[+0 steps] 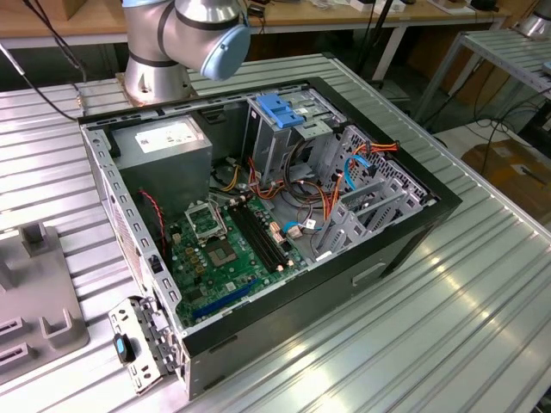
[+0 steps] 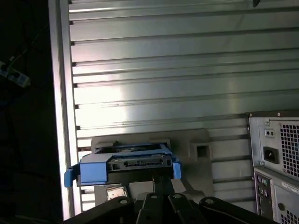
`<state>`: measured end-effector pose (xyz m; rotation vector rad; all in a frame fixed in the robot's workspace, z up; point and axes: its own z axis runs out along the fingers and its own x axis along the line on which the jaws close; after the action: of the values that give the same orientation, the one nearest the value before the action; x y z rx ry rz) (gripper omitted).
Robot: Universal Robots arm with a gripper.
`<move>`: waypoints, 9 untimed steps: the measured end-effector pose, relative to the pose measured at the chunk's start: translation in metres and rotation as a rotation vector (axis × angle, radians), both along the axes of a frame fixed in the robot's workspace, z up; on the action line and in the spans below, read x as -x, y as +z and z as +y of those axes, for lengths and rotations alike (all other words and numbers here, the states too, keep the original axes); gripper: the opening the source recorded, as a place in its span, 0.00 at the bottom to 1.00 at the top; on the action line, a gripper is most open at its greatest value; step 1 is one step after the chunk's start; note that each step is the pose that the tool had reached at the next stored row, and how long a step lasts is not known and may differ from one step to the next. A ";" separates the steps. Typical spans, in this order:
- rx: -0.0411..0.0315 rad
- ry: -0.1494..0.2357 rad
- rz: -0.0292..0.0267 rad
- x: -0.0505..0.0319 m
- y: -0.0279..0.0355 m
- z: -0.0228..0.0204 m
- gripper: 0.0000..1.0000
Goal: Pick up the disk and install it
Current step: 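Reach for the disk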
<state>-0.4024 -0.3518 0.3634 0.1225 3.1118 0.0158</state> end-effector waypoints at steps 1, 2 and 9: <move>0.0007 0.000 0.0002 0.0024 -0.0007 0.0014 0.11; 0.0011 0.000 0.0000 0.0053 -0.0017 0.0028 0.11; 0.0047 0.000 0.0002 0.0249 -0.0067 0.0071 0.11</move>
<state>-0.4273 -0.3447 0.3567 0.1225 3.1118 0.0084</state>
